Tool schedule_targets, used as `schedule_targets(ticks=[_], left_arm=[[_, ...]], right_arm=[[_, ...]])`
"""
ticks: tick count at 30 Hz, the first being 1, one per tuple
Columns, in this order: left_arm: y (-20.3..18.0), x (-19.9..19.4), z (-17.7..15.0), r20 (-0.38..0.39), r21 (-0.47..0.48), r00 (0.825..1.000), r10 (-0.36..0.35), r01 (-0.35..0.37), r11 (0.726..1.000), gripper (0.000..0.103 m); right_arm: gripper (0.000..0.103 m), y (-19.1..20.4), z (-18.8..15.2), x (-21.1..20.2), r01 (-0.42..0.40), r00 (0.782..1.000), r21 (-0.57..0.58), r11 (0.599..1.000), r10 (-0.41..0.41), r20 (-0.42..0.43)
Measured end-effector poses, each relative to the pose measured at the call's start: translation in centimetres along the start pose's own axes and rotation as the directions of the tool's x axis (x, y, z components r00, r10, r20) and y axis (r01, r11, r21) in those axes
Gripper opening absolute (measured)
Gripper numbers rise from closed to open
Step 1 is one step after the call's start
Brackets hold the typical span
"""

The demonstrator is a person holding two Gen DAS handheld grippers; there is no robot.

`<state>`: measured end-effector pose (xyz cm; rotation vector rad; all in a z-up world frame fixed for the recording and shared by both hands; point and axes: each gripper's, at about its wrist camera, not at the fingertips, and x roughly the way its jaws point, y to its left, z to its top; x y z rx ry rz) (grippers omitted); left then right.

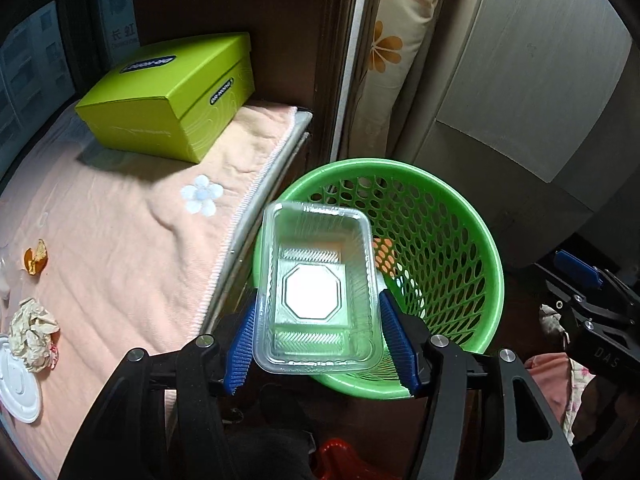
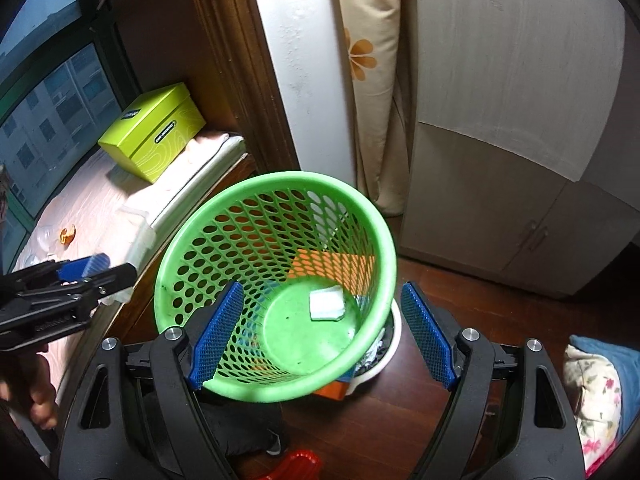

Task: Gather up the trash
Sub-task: 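Carry the foam block to the basket with the right while the left grasps the clear tray, then drop the clear tray into the green basket with the left gripper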

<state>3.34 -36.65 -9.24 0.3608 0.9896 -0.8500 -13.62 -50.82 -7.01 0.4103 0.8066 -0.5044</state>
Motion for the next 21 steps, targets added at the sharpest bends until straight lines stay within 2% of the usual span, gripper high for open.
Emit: schedule_targets(ticks=[1,3,8,12,17,21], left_arm=[[-0.3,0.3,0.0,-0.006,0.005,1.0,-0.007,0.007,1.0,0.057],[-0.8,0.6,0.0,-0.009,0.007,1.0,-0.006,0.006,1.0,0.068],[-0.6,0.0,-0.2,0.003,-0.005,1.0,-0.021,0.021,1.0,0.072],[0.6,-1.7,-0.7,0.028,-0.031,1.0,0.002,-0.001,1.0,0.073],[3.5,-4.5,-1.8,0.062,-0.081,0.996,0.065,-0.06,0.995,0.074],[6.6,-6.8,-3.4,0.09,-0.136,0.986,0.141,-0.129,0.982,0.074]], right_arm=[[0.08,-0.2,0.0,-0.1,-0.001,1.0,0.004,1.0,0.001,0.001],[0.08,-0.5,-0.1,-0.2,-0.003,1.0,0.009,1.0,0.003,0.0],[0.08,-0.6,-0.3,-0.4,-0.008,1.0,0.014,1.0,0.007,0.003],[0.08,0.3,-0.2,-0.5,-0.027,1.0,-0.001,1.0,0.027,0.006],[0.08,2.5,-0.3,-0.5,-0.064,0.998,-0.034,0.997,0.064,0.003],[0.08,5.1,-0.3,-0.5,-0.101,0.995,-0.072,0.992,0.101,-0.004]])
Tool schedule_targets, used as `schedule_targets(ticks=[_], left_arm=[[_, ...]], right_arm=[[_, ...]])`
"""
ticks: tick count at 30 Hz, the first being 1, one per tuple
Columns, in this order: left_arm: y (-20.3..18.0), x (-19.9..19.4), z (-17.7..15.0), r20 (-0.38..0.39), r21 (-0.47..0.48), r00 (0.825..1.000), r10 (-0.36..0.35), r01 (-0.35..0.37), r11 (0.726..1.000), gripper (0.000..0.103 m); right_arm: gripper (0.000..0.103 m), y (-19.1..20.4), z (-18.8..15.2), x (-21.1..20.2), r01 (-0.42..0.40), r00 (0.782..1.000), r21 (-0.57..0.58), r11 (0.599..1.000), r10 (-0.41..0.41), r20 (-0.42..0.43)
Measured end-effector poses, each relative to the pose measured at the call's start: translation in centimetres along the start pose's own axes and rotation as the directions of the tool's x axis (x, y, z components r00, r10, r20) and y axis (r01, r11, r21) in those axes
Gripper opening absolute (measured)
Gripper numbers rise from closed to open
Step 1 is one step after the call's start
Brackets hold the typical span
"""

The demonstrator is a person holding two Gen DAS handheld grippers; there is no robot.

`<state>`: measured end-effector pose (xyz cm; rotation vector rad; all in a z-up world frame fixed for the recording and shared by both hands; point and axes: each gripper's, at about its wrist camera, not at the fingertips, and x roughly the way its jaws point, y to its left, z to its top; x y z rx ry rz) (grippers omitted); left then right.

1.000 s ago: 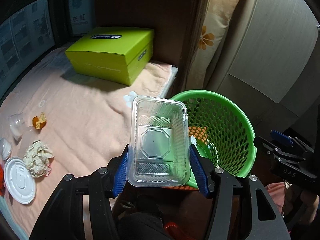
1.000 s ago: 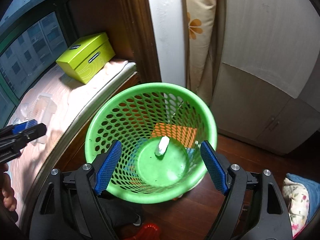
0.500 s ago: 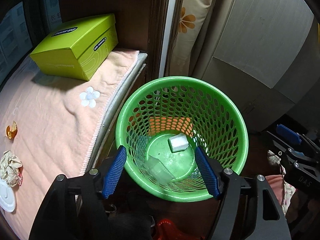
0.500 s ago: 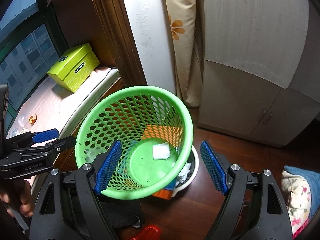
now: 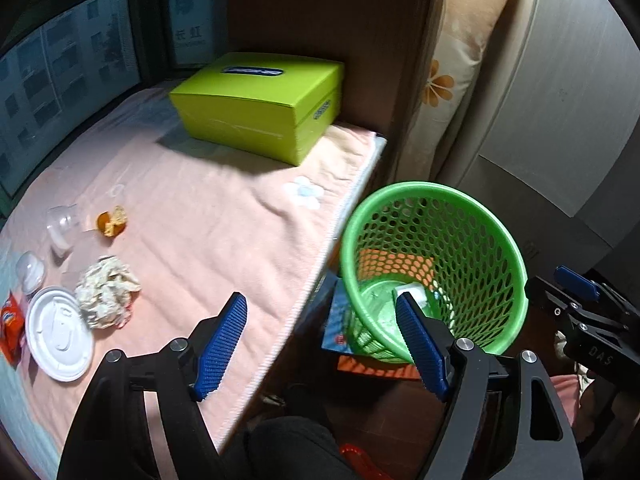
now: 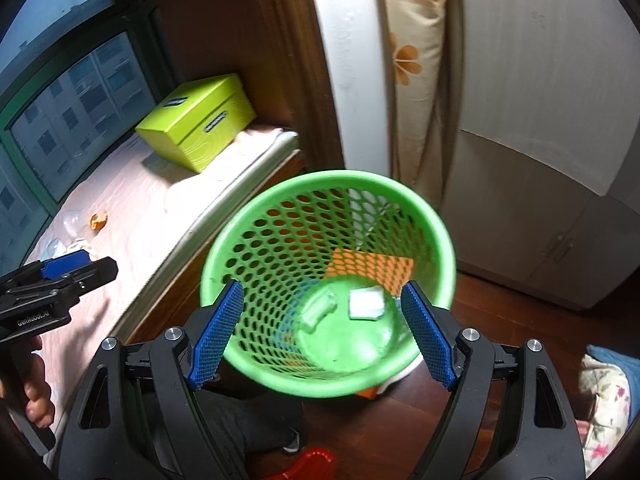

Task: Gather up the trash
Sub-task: 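Drop the clear tray into the green basket with the left gripper, then grasp the white plastic lid with the left gripper while the right grasps crumpled tissue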

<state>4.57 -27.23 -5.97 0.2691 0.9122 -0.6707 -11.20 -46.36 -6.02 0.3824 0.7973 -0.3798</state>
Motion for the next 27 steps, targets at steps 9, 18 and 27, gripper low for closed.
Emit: schedule_targets(ticks=[9,18,27], left_arm=[[9.6,-3.3,-2.6,0.019,-0.169,0.986,0.165,-0.16,0.973,0.074],[18.7,-4.9,-5.4,-0.017,-0.373,0.961,0.276,-0.262,0.89,0.072],[24.5,-3.6,-7.3,-0.067,-0.505,0.965,0.252,-0.251,0.826,0.054]], right_arm=[[0.08,7.2,0.6,1.0,-0.096,0.995,-0.107,0.99,0.096,-0.008],[0.081,14.1,1.2,2.2,-0.188,0.982,-0.195,0.963,0.185,-0.035],[0.08,19.5,1.5,3.5,-0.261,0.965,-0.258,0.93,0.251,-0.072]])
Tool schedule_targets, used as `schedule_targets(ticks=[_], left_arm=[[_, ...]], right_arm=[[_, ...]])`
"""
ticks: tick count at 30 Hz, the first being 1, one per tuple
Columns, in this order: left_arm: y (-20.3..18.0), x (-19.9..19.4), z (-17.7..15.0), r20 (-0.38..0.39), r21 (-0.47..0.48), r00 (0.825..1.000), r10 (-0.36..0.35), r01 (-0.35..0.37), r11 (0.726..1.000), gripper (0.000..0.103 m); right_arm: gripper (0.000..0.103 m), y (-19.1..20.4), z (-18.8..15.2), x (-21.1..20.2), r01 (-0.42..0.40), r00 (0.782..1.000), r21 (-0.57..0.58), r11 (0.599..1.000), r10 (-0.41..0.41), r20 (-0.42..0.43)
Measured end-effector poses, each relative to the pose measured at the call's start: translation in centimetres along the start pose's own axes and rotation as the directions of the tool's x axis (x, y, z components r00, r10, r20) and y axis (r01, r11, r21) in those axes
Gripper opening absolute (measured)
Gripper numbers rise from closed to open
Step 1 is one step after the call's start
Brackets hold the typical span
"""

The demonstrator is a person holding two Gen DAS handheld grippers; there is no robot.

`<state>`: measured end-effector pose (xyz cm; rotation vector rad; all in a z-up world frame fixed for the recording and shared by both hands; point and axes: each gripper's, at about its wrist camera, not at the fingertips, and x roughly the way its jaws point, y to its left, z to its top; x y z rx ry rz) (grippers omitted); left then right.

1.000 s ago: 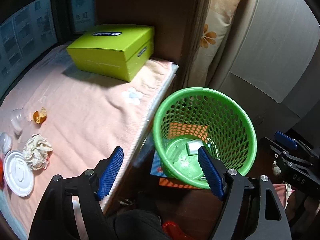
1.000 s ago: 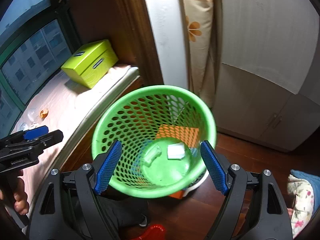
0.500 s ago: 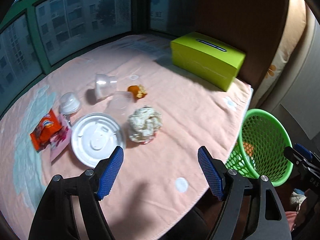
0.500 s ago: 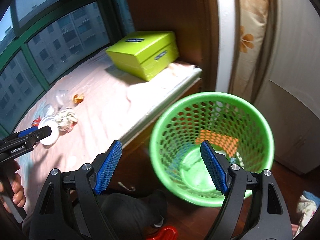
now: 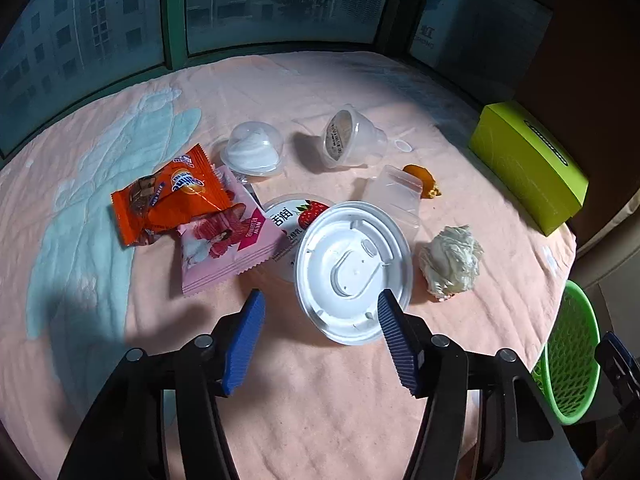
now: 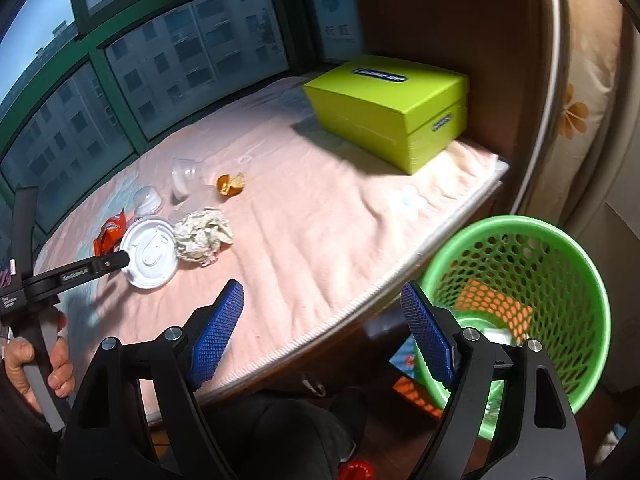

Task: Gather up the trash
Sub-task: 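Grasp the white plastic lid with the left gripper while the right grasps crumpled tissue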

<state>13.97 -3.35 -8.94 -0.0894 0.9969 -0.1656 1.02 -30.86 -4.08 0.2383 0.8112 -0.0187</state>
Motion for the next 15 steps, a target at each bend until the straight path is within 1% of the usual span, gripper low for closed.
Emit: schedule_targets(ticks=[10,12,14,15], left_arm=[[1.6,2.5,0.6,-0.041,-0.049,0.999,-0.021,0.019,0.999,0.036],[1.8,2.8,0.5,-0.048,-0.054,0.998,-0.034,0.031,0.998,0.028],[1.9,3.0,0.5,-0.05,-0.056,0.997,-0.052,0.049,0.997,0.024],[1.8,3.0,0.4,-0.045,-0.053,0.998,-0.051,0.049,0.997,0.02]], right_arm=[[0.081,2.9,0.8,2.7,-0.045,0.998,-0.047,0.998,0.044,-0.034],[0.081,3.4,0.9,3.3,-0.052,0.998,-0.057,0.997,0.05,-0.042],[0.081,3.9,1.0,3.9,-0.06,0.997,-0.067,0.996,0.057,-0.051],[0.08,4.1,1.1,4.2,-0.065,0.997,-0.071,0.995,0.061,-0.055]])
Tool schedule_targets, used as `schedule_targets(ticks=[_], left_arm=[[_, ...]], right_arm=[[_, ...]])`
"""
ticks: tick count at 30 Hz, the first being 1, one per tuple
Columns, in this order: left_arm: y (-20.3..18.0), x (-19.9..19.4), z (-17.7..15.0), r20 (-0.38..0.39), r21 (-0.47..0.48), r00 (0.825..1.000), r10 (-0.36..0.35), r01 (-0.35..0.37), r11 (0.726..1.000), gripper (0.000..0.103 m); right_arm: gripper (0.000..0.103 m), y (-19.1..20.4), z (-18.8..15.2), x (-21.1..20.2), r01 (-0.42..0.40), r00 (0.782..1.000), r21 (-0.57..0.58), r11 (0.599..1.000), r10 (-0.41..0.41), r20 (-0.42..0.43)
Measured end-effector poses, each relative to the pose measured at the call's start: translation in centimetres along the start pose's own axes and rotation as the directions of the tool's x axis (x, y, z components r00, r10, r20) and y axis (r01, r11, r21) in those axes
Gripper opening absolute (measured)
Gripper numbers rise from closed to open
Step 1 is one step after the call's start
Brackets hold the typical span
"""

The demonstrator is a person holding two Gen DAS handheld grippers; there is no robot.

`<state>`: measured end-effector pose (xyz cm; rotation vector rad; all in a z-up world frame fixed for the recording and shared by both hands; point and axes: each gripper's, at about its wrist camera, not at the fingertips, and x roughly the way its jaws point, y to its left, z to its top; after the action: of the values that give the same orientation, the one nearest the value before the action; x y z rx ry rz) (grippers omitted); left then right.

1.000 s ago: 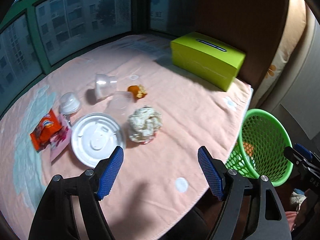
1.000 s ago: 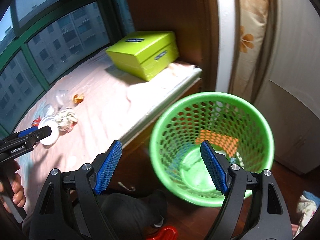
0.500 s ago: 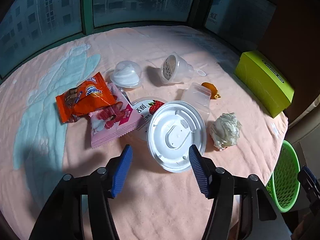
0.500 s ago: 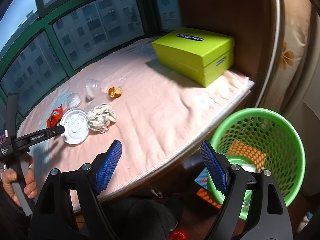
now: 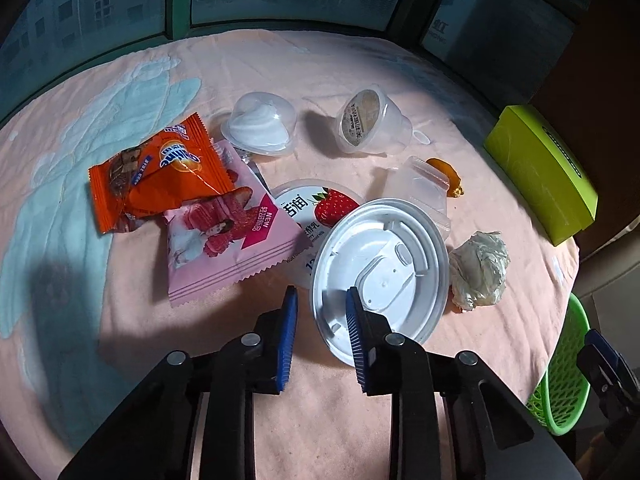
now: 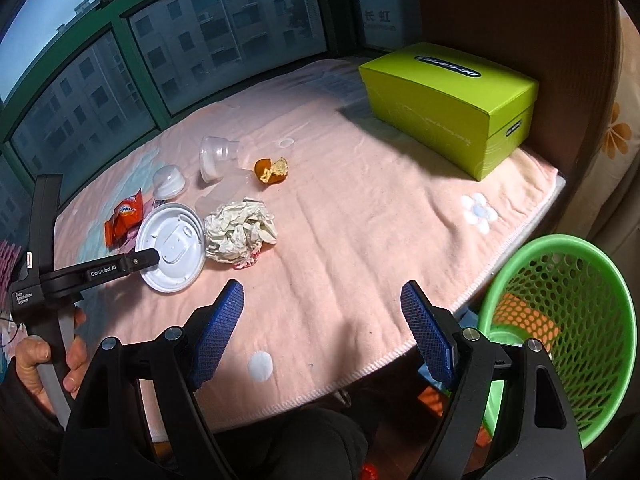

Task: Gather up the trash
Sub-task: 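Grasp the white plastic lid with the left gripper while the right grasps crumpled tissue, then carry the crumpled tissue to the green basket and release with the right gripper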

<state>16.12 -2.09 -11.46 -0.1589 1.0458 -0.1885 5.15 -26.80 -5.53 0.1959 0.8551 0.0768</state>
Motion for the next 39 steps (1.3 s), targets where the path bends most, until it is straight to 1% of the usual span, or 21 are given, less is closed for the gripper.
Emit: schedule_targets(ticks=[2,3,10,16,23,26,29,32,33,35,37,38,39], left_arm=[[0.0,-0.1,0.1,0.003,-0.001,1.0,-0.016,0.016,1.0,0.013],[0.0,-0.2,0.1,0.003,-0.002,1.0,-0.018,0.018,1.0,0.007],[0.3,-1.5,-0.2,0.014,-0.003,1.0,-0.024,0.024,1.0,0.006],[0.5,-4.4,-0.7,0.053,0.02,0.998,-0.035,0.034,0.999,0.005],[1.3,-7.7,-0.7,0.11,0.037,0.994,-0.01,0.006,0.999,0.005],[1.8,-8.3,-0.7,0.12,0.032,0.993,-0.003,-0.001,0.999,0.005],[2.0,-8.7,-0.6,0.124,0.033,0.992,-0.003,-0.001,0.999,0.005],[2.1,-9.0,-0.6,0.125,0.037,0.992,-0.003,-0.002,0.999,0.005],[2.1,-9.0,-0.6,0.126,0.036,0.992,-0.002,-0.002,0.999,0.005],[2.2,-9.0,-0.6,0.126,0.033,0.992,0.001,-0.005,0.999,0.005],[2.4,-9.0,-0.5,0.123,0.025,0.992,0.004,-0.007,1.0,0.005],[2.5,-8.9,-0.5,0.123,0.023,0.992,0.002,-0.004,1.0,0.005],[2.4,-8.9,-0.5,0.123,0.025,0.992,0.002,-0.005,1.0,0.005]], right_arm=[[0.08,0.4,0.1,0.4,-0.006,1.0,-0.01,1.0,0.006,-0.005],[0.08,0.6,0.2,0.6,-0.011,1.0,-0.016,1.0,0.011,-0.005],[0.08,1.6,0.8,1.8,-0.031,0.999,-0.047,0.998,0.03,-0.014],[0.08,2.4,1.6,3.5,-0.083,0.996,-0.069,0.994,0.081,-0.031],[0.08,3.6,2.9,6.3,-0.158,0.986,-0.07,0.985,0.154,-0.067],[0.08,4.1,3.4,7.6,-0.172,0.983,-0.074,0.982,0.166,-0.075],[0.08,4.7,3.7,9.0,-0.159,0.985,-0.094,0.983,0.151,-0.087],[0.08,4.7,3.9,10.4,-0.152,0.984,-0.084,0.985,0.143,-0.103],[0.077,4.6,3.9,10.7,-0.151,0.984,-0.079,0.985,0.142,-0.11],[0.073,4.5,3.8,11.1,-0.174,0.979,-0.067,0.983,0.165,-0.121],[0.069,4.5,3.6,11.2,-0.175,0.979,-0.07,0.982,0.166,-0.117],[0.062,4.6,3.6,11.0,-0.183,0.978,-0.074,0.98,0.174,-0.113],[0.059,4.6,3.5,10.7,-0.193,0.976,-0.074,0.978,0.184,-0.113]])
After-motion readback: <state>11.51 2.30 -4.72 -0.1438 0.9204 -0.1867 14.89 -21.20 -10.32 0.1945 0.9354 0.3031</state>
